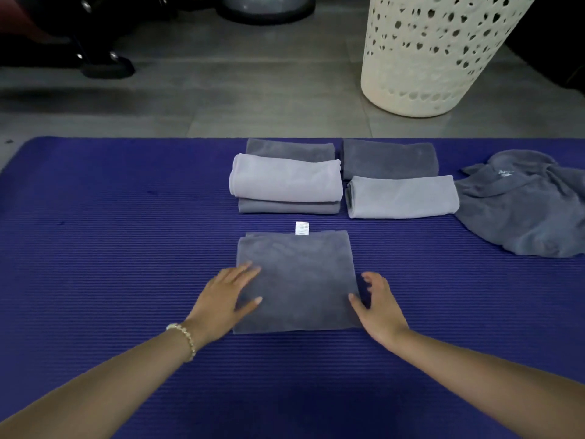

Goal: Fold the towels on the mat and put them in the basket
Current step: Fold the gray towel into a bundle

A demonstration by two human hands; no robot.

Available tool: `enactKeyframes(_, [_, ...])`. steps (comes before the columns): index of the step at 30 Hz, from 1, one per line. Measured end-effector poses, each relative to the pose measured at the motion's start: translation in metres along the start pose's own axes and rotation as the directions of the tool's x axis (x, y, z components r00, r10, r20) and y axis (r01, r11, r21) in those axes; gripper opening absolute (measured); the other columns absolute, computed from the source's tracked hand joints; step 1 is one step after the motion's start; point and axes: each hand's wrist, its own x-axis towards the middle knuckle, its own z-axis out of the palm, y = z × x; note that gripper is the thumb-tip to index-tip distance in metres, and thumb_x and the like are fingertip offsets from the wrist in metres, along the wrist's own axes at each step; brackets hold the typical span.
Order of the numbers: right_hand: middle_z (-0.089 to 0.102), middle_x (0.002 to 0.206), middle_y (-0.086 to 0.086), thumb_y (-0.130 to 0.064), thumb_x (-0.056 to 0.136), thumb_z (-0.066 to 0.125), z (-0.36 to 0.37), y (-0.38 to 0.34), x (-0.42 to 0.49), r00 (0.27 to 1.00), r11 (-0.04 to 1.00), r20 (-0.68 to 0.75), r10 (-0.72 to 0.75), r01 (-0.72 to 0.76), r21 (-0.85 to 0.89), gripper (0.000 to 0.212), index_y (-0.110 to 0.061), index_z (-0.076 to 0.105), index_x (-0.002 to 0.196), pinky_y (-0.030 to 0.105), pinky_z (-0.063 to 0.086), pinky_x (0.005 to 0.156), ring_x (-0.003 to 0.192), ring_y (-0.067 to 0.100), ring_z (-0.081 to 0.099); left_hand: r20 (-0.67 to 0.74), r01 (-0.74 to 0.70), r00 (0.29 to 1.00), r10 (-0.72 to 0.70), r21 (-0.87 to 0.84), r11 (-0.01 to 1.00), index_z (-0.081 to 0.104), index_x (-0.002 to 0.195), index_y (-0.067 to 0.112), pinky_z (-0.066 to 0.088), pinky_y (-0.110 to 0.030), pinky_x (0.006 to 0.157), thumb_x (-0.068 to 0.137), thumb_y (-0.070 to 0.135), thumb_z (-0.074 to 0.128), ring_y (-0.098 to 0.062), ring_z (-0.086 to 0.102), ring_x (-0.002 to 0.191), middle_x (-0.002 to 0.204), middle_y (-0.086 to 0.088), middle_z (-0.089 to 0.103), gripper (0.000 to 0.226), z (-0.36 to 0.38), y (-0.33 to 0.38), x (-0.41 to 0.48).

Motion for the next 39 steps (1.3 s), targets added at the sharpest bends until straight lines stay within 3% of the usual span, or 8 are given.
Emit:
enactKeyframes(3, [0.019, 0.155, -0.015, -0.047, 0.093, 0.053, -0.004, -0.003, 0.003, 0.895, 0.850, 0.258, -0.365, 0.433, -0.300, 0.065, -0.030, 0.023, 0.149, 0.023, 0.018, 0.115, 0.142, 0.004, 0.021, 0.186, -0.253, 0.958, 0.220, 0.176, 0.951, 0.005, 0.150, 0.038, -0.010, -0.022, 0.115, 0.080, 0.079, 0.006, -0.012, 0.000, 0.147, 0.158, 0.011, -0.001, 0.081, 0.027, 0.007, -0.001])
enactKeyframes(6, [-0.008, 0.155, -0.020, -0.058, 0.089, 0.051, 0.001, 0.001, 0.015, 0.713, 0.580, 0.559, -0.424, 0.688, -0.437, 0.079, -0.036, 0.007, 0.152, 0.020, -0.008, 0.115, 0.144, 0.000, -0.008, 0.184, -0.231, 0.966, 0.179, 0.315, 0.921, -0.002, 0.151, 0.030, 0.022, -0.037, 0.118, 0.083, 0.075, 0.019, -0.019, 0.015, 0.146, 0.159, 0.003, 0.013, 0.084, 0.053, 0.002, -0.002])
enactKeyframes(14, [-0.031, 0.152, -0.013, -0.077, 0.078, 0.045, 0.018, 0.009, 0.041, 0.697, 0.491, 0.622, -0.355, 0.706, -0.511, 0.099, -0.040, -0.014, 0.148, 0.028, -0.022, 0.112, 0.140, 0.007, -0.030, 0.104, -0.132, 0.989, 0.105, 0.300, 0.945, 0.004, 0.154, 0.022, 0.053, -0.046, 0.089, 0.067, 0.067, 0.059, -0.027, 0.051, 0.126, 0.138, -0.003, 0.055, 0.113, 0.057, 0.011, 0.017])
enactKeyframes(20, [-0.020, 0.155, -0.012, -0.060, 0.087, 0.052, 0.015, 0.000, 0.045, 0.714, 0.514, 0.599, -0.362, 0.689, -0.511, 0.087, -0.037, -0.003, 0.151, 0.025, -0.012, 0.115, 0.143, 0.005, -0.015, 0.001, -0.242, 0.965, 0.261, 0.387, 0.890, 0.069, 0.116, 0.020, 0.058, -0.026, 0.054, 0.050, 0.049, 0.089, -0.018, 0.070, 0.098, 0.112, 0.004, 0.071, 0.075, 0.039, 0.017, 0.028])
enactKeyframes(25, [0.066, 0.115, -0.008, -0.040, 0.084, 0.070, -0.005, -0.028, 0.052, 0.823, 0.852, 0.508, -0.252, 0.438, -0.286, 0.034, -0.024, 0.067, 0.114, 0.027, 0.046, 0.094, 0.105, 0.008, 0.059, 0.181, -0.096, 0.978, 0.101, -0.034, 0.995, 0.057, 0.122, 0.028, 0.040, -0.009, 0.077, 0.096, 0.037, 0.052, 0.003, 0.059, 0.090, 0.111, 0.008, 0.064, 0.028, -0.003, 0.028, 0.034])
enactKeyframes(27, [0.066, 0.078, -0.009, -0.042, 0.077, 0.078, -0.019, -0.045, 0.059, 0.809, 0.942, 0.573, -0.131, 0.281, -0.182, 0.021, -0.022, 0.069, 0.077, 0.023, 0.048, 0.073, 0.074, 0.005, 0.059, 0.338, -0.015, 0.939, 0.066, -0.150, 0.989, 0.061, 0.100, 0.021, 0.037, -0.014, 0.067, 0.093, 0.045, 0.054, -0.002, 0.051, 0.073, 0.090, 0.007, 0.062, 0.026, -0.022, 0.024, 0.044])
enactKeyframes(33, [0.072, 0.105, -0.008, -0.034, 0.081, 0.074, -0.029, -0.046, 0.051, 0.509, 0.972, 0.828, 0.236, -0.137, -0.192, 0.031, -0.021, 0.069, 0.109, 0.020, 0.051, 0.085, 0.099, 0.006, 0.066, 0.649, 0.196, 0.760, 0.026, -0.268, 0.943, 0.063, 0.083, 0.027, 0.042, -0.014, 0.077, 0.084, 0.056, 0.061, 0.003, 0.054, 0.082, 0.085, 0.021, 0.059, 0.029, -0.034, 0.010, 0.032])
enactKeyframes(39, [0.068, 0.106, -0.002, -0.034, 0.071, 0.077, -0.035, -0.024, 0.058, 0.653, 0.929, 0.737, 0.174, -0.357, 0.096, 0.042, -0.017, 0.067, 0.109, 0.022, 0.051, 0.080, 0.097, 0.011, 0.063, 0.585, 0.462, 0.809, -0.050, -0.582, 0.670, 0.059, 0.118, 0.041, 0.043, -0.019, 0.097, 0.087, 0.065, 0.044, 0.003, 0.055, 0.115, 0.121, 0.022, 0.061, 0.042, -0.025, -0.010, 0.002])
